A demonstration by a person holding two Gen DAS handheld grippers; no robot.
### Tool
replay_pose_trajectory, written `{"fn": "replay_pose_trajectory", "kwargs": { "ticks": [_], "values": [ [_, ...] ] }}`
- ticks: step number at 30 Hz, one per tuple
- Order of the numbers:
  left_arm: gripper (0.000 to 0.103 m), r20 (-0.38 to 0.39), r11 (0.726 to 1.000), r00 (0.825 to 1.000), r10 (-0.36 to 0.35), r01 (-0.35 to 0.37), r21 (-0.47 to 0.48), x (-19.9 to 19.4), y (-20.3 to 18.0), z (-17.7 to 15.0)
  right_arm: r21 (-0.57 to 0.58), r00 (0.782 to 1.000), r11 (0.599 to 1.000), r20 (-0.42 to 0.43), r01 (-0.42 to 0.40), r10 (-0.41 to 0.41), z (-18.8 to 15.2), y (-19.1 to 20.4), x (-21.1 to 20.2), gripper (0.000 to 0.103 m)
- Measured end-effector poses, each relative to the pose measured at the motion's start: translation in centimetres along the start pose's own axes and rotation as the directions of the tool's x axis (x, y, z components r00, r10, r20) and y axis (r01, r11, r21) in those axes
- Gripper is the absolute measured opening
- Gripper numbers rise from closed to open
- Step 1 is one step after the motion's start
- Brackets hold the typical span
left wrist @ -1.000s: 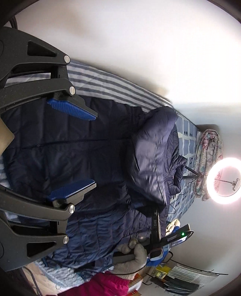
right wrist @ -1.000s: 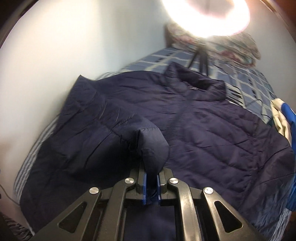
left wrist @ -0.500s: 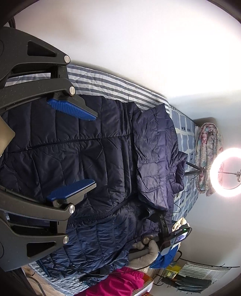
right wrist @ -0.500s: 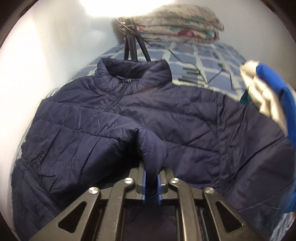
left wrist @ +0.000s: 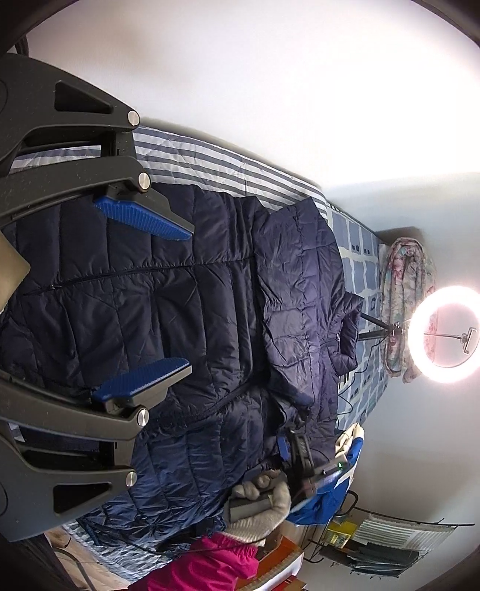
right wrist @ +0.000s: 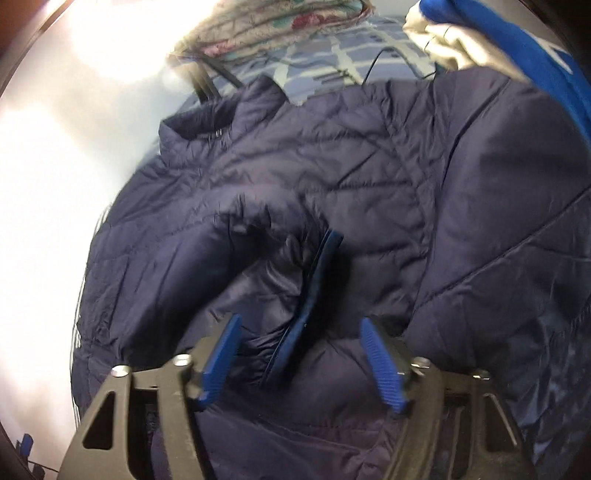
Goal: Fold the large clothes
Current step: 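Fold the gripped jacket side and sleeve across the body with the right gripper, then open the right gripper and release the folded side onto the jacket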
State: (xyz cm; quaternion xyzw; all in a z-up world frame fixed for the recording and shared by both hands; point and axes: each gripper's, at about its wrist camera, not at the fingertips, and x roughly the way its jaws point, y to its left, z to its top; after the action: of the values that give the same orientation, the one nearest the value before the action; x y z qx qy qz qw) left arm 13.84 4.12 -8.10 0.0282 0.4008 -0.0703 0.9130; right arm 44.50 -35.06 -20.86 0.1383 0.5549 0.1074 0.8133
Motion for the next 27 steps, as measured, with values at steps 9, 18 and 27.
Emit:
{"fn": "replay_pose_trajectory", "kwargs": {
  "ticks": [9, 18, 27],
  "values": [
    [0.069, -0.012, 1.0, 1.0, 0.012, -0.012, -0.003, 0.5, 0.1, -0.2, -0.16, 0.974, 0.962, 0.089, 0.221, -0.208, 1.3, 2.3, -0.4, 0.0],
    [0.069, 0.006, 1.0, 1.0, 0.01, -0.01, 0.004, -0.2, -0.1, -0.1, -0.205, 0.959, 0.937, 0.072, 0.282, -0.273, 0.9, 2.9, 0.6, 0.037],
    [0.069, 0.007, 0.998, 1.0, -0.012, 0.012, 0.054, -1.1, -1.6, 0.3, -0.19, 0.958, 0.955, 0.217, 0.23, -0.188, -2.4, 4.7, -9.3, 0.063]
  ]
}}
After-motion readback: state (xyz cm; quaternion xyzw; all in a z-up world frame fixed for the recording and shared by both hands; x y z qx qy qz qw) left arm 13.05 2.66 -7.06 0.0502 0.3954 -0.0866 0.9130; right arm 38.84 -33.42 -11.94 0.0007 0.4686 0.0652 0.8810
